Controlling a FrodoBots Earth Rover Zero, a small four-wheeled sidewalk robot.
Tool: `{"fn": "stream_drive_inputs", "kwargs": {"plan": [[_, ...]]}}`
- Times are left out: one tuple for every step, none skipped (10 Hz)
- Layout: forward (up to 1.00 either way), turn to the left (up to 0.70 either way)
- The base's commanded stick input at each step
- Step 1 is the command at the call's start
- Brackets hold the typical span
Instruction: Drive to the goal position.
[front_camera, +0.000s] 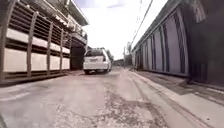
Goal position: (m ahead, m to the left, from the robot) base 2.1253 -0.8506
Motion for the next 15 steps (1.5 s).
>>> {"fn": "stream_drive_inputs", "kwargs": {"plan": [[0.7, 0.0], [0.7, 0.0], [0.7, 0.0], [0.7, 0.0], [0.7, 0.0], [0.7, 0.0], [0.7, 0.0], [0.7, 0.0], [0.7, 0.0], [0.7, 0.0], [0.7, 0.0], [0.7, 0.0], [0.7, 0.0], [0.7, 0.0], [0.7, 0.0]]}}
